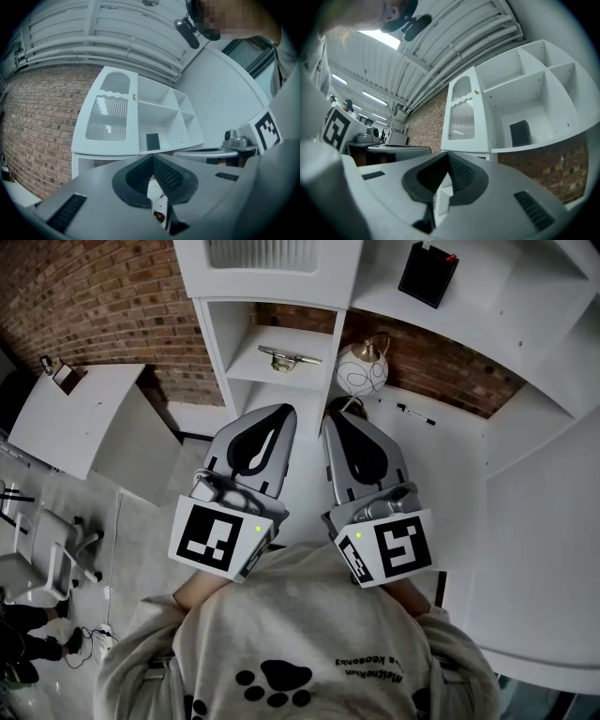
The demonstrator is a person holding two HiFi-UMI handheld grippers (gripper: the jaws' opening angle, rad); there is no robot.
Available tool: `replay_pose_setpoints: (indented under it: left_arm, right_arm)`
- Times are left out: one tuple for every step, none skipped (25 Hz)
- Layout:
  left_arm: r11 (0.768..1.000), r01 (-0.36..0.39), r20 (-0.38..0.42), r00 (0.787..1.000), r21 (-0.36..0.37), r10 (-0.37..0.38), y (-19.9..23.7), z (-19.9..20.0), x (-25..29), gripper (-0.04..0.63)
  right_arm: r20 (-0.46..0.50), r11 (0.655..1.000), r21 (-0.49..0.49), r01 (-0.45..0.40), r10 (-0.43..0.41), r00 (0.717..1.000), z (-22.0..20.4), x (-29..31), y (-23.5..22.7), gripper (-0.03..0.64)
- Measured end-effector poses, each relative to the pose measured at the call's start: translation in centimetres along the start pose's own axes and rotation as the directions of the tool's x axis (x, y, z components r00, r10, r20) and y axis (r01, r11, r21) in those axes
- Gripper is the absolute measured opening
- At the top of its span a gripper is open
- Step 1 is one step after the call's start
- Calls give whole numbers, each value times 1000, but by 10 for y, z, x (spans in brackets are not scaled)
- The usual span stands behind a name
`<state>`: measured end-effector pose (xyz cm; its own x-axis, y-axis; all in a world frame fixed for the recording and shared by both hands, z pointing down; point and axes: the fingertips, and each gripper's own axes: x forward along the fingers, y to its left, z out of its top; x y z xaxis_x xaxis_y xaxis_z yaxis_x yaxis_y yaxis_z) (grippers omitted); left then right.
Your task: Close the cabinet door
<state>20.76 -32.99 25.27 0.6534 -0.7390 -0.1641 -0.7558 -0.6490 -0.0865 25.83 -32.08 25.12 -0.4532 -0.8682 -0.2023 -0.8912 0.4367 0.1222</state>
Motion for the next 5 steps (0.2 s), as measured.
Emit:
replay_pose_setpoints:
  left_arm:
    - [1000, 1, 0, 1000, -2, -1, 0, 0, 0, 8]
    - [1000, 1, 0, 1000, -3, -1, 1, -1, 1, 8]
    - [1000, 1, 1, 1000, -2, -1, 1, -1, 1, 8]
    - [1000, 2, 3, 1000, -1, -2, 1, -1, 2, 8]
    - [1000, 2, 4, 1000, 0, -2, 2, -1, 2, 8]
  right_arm:
    - [-1, 1000, -1, -3, 3, 1000, -1, 1, 1, 18]
    - [0, 1000, -2, -5, 5, 1000, -1, 2, 1, 18]
    - [1, 1000, -4, -6, 6, 1000, 0, 2, 1, 18]
    - [2, 1000, -5, -6, 6, 1000, 0, 3, 0, 18]
    - [3, 1000, -6, -6, 6, 1000, 0, 3, 0, 18]
